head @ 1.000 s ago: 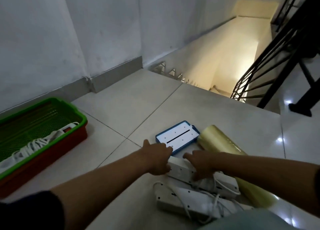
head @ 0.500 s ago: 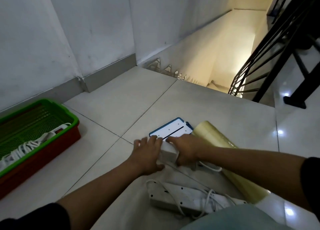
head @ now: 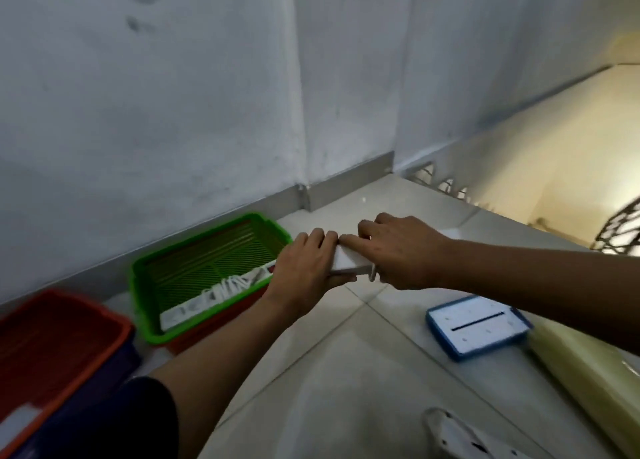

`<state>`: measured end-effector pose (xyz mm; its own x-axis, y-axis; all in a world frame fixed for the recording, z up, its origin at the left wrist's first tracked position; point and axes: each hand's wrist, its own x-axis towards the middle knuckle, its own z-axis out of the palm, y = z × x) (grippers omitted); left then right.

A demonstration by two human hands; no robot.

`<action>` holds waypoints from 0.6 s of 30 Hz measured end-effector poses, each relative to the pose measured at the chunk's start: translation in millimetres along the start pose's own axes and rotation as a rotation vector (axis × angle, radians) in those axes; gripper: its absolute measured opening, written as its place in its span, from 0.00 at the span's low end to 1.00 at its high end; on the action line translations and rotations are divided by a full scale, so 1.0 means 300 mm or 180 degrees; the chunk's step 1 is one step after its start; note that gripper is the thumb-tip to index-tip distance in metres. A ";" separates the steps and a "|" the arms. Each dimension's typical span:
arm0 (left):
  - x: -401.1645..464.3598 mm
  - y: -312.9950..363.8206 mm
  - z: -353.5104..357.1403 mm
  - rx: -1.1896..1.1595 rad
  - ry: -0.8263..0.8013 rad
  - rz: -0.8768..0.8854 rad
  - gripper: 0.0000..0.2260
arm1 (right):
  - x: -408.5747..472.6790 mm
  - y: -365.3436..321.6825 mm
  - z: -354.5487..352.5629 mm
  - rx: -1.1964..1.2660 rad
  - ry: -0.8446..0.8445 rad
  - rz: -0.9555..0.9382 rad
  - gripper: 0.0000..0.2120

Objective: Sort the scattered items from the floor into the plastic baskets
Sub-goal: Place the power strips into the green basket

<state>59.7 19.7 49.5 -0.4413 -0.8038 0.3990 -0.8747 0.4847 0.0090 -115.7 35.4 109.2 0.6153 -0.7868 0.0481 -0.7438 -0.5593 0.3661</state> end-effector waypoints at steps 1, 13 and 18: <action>-0.016 -0.035 -0.016 0.0124 0.0116 -0.0088 0.26 | 0.035 -0.019 -0.017 -0.0148 0.0087 -0.0113 0.37; -0.274 -0.490 0.022 0.0793 0.0379 -0.1760 0.18 | 0.592 -0.400 0.026 -0.0253 0.1167 -0.0754 0.23; -0.327 -0.644 0.121 0.0988 0.0310 -0.2014 0.16 | 0.753 -0.533 0.167 -0.0044 0.1118 -0.0565 0.25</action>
<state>264.8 -7.7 -24.8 0.1774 -0.8570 0.4838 -0.9803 -0.1972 0.0101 129.2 -66.2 14.9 0.7877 -0.5396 0.2972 -0.6157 -0.6732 0.4096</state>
